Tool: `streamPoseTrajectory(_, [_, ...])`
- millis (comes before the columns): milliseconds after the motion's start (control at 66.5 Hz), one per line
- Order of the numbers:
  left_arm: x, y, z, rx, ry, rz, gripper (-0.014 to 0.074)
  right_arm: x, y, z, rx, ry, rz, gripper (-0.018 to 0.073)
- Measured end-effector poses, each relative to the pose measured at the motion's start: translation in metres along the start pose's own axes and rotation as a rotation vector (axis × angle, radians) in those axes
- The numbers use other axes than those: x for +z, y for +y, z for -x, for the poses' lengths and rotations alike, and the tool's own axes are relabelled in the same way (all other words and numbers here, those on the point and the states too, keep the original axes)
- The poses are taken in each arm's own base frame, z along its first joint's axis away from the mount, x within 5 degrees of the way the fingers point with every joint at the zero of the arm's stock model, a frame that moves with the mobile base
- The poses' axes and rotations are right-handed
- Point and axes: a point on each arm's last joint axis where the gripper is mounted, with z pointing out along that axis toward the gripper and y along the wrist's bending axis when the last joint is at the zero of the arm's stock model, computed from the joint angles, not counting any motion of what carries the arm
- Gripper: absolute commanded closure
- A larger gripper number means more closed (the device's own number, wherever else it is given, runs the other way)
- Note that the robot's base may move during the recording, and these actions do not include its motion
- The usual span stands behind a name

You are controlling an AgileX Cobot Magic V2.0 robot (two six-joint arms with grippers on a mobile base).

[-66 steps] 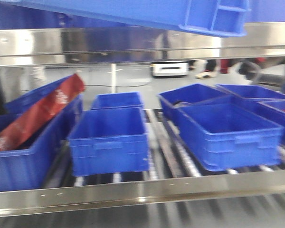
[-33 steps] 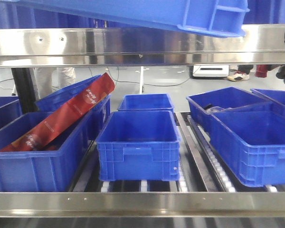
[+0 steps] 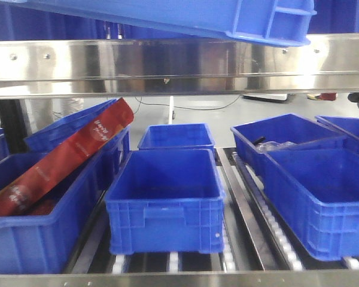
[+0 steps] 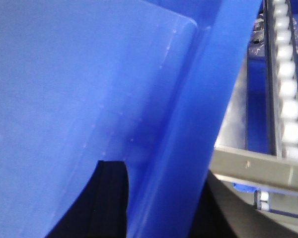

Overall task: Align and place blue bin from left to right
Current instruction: 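Drive the base with the held bin up to another bin shelf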

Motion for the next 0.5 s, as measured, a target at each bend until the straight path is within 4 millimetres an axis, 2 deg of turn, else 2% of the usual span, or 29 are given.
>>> streamPoseTrajectory(496, [0.0, 0.0, 0.0, 0.0, 0.0, 0.0, 0.0708, 0.0, 0.0, 0.0, 0.0, 0.0, 0.0, 0.0629])
